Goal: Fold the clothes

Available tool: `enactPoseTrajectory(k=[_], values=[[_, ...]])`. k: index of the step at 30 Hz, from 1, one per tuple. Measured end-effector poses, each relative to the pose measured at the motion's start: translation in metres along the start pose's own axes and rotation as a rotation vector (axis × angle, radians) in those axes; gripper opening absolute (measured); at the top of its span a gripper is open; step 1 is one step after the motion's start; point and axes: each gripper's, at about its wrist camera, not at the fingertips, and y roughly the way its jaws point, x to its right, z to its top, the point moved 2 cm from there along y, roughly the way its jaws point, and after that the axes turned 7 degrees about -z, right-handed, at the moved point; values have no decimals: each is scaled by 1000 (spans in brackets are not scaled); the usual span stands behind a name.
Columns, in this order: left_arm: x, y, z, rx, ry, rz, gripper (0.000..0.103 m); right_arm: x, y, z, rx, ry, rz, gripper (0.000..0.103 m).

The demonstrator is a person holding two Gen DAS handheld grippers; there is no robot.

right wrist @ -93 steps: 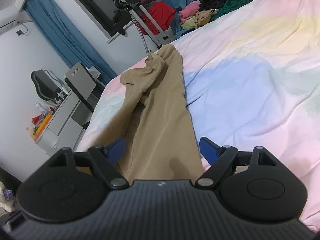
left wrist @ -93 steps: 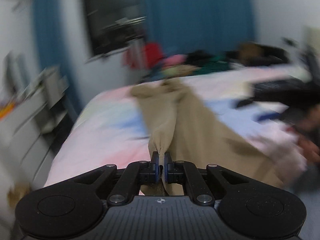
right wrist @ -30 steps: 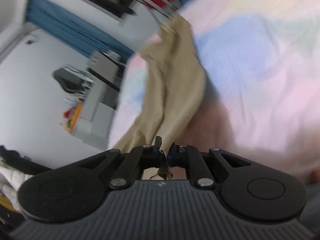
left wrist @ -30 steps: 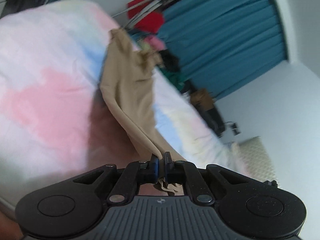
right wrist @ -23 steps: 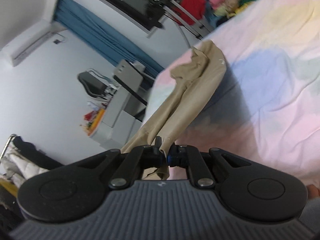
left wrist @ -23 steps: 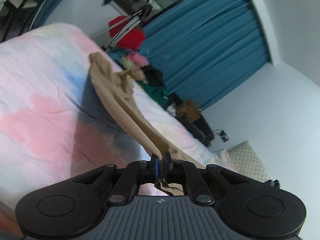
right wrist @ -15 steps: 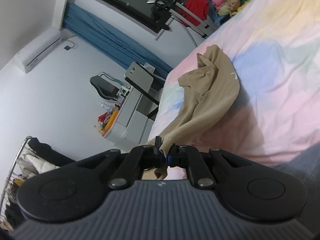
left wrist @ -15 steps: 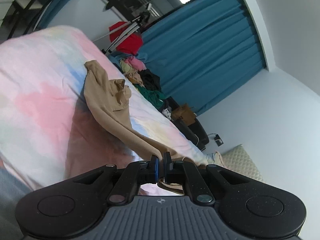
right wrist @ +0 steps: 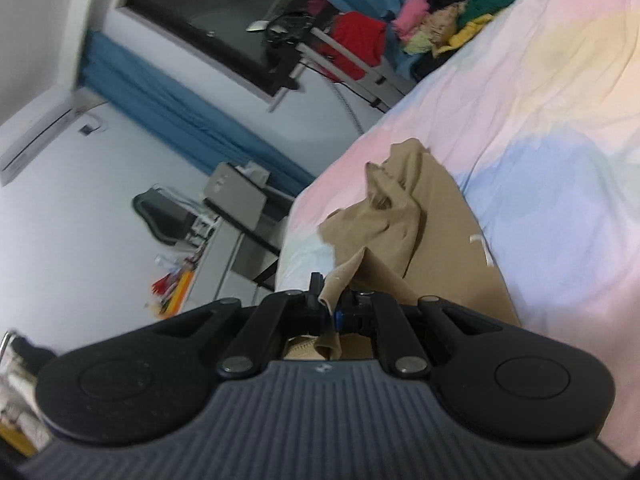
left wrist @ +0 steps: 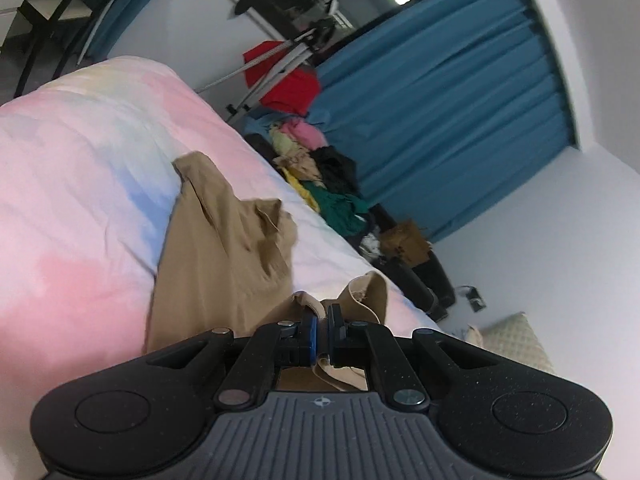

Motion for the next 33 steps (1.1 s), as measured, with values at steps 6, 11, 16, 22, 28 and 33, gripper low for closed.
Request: enactPoseTrajectory(k=[6,11,16,22,28,33], values=[[-47,75,33,-61,38,129,6,30,77,19,-10,64,-83,8],[-83,117,34,-92,81,197,6,53,129,23,-42,14,-143,8],[-98,137,32,-107,125,229,6,75,170,25,-85,-10,-179,8],[-114,159,30,-125,178,269,6,95,194,22,-127,33,-199,9],[-90,151,20,-119,248,282,44,90,175,18,-96,98,-114,82],[-54,132,8,-95,376,309,82,65,139,13,-16,34,-83,89]])
